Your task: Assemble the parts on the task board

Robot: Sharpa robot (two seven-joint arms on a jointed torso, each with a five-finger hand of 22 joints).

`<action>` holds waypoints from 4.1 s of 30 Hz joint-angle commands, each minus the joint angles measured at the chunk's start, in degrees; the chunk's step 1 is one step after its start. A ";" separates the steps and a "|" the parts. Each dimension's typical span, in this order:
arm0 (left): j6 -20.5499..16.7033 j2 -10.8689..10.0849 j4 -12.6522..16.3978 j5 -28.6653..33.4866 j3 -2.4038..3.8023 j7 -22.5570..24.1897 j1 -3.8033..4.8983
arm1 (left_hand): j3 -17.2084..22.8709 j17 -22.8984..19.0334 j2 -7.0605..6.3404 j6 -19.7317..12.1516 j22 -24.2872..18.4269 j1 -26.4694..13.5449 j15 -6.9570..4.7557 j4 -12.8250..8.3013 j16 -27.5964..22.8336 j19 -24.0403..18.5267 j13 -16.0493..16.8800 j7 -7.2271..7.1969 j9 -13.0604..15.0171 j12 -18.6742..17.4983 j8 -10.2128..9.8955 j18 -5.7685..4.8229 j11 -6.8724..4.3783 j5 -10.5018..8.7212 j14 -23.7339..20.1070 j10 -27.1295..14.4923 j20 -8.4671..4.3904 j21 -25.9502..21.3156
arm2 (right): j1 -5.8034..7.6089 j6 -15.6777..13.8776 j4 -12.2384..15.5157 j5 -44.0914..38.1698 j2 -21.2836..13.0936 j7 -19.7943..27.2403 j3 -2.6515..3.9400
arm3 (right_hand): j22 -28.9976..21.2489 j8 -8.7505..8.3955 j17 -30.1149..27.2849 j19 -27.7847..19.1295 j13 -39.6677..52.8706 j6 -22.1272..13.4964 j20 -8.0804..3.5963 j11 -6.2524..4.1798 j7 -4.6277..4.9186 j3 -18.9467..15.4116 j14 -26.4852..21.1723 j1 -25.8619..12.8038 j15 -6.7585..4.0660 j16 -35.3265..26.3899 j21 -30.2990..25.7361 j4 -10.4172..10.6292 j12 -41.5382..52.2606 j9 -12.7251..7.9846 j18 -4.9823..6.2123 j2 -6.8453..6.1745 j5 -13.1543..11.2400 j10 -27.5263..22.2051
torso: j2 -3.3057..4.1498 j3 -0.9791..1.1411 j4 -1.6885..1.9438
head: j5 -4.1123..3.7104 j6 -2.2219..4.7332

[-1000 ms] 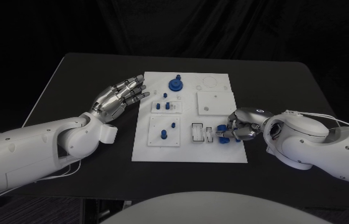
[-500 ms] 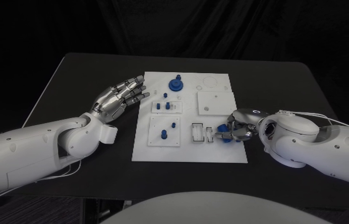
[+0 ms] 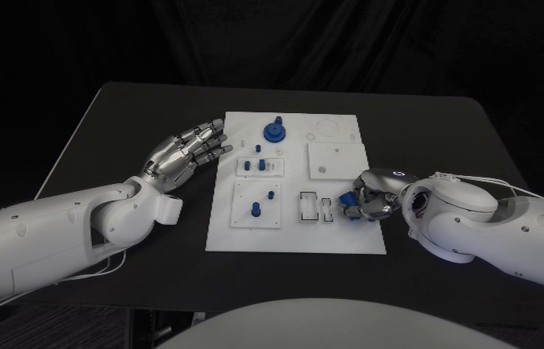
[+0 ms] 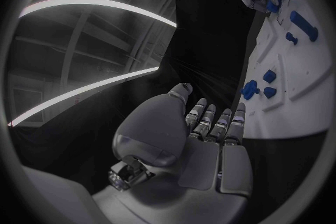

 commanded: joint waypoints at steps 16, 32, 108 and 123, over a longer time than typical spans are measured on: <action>0.54 -0.10 0.22 0.12 0.04 1.68 -0.34 | 0.44 0.02 -0.14 -0.24 -0.06 -0.36 0.01 -0.17 0.04 0.06 -0.03 -0.23 -0.05 -0.27 0.28 -0.67 0.51 0.23 0.07 -0.23 0.08 0.26 | 1.57 -7.13 4.33 17.96 -0.57 3.11 -0.04 | 11.46 -1.19 4.09 2.88 15.09 1.59 -0.25 -0.35 -0.57 6.85 4.19 -1.51 -0.32 -0.26 -0.15 -0.69 0.15 1.58 -0.85 0.05 -7.10 6.08 | 0.00 -0.03 0.01 | 0.28 -0.01; 0.85 0.51 -0.31 0.12 0.04 1.70 -0.46 | 0.55 0.02 -0.20 -0.35 -0.11 -0.41 0.04 -0.20 0.04 0.06 -0.05 -0.34 -0.07 -0.35 0.26 -0.69 0.53 0.25 0.05 -0.30 0.08 0.26 | 1.70 -4.02 0.59 20.10 4.91 4.43 -0.05 | 11.25 -2.77 3.19 2.64 15.09 1.86 0.17 0.24 -0.02 4.33 4.03 -8.20 0.18 -0.66 -0.74 -0.30 0.15 2.05 -0.68 2.97 -22.28 6.08 | 0.02 -0.06 0.05 | 0.12 -0.01; 1.02 0.19 -0.49 0.12 0.04 1.14 -0.79 | 0.87 0.04 -0.29 -0.24 -0.13 -0.47 0.07 -0.30 0.13 0.12 -0.04 -0.24 -0.06 -0.32 0.31 -0.72 0.44 0.35 0.06 -0.36 0.07 0.27 | -0.07 -3.77 1.68 15.72 1.72 9.31 -0.11 | 11.07 -0.71 1.94 2.48 15.09 2.34 -0.29 -0.51 -0.90 -4.86 3.83 -1.43 -0.39 -0.99 -1.53 -3.02 0.15 8.70 -0.53 5.11 -31.45 6.08 | 0.00 -0.02 0.04 | 0.68 -0.01; 1.31 0.44 -0.74 0.12 0.04 0.98 -0.94 | 0.91 0.04 -0.31 -0.31 -0.17 -0.51 0.08 -0.29 0.12 0.10 -0.03 -0.24 -0.07 -0.29 0.31 -0.72 0.45 0.33 0.05 -0.35 0.07 0.26 | -0.16 -3.94 0.30 15.72 3.03 9.44 -0.10 | 11.01 -0.60 1.71 2.43 15.09 2.12 -0.33 -0.55 -0.95 -4.56 3.78 0.14 -0.43 -1.11 -1.73 -3.57 0.15 9.14 -0.49 5.48 -32.00 6.08 | 0.00 -0.03 0.00 | 0.65 -0.01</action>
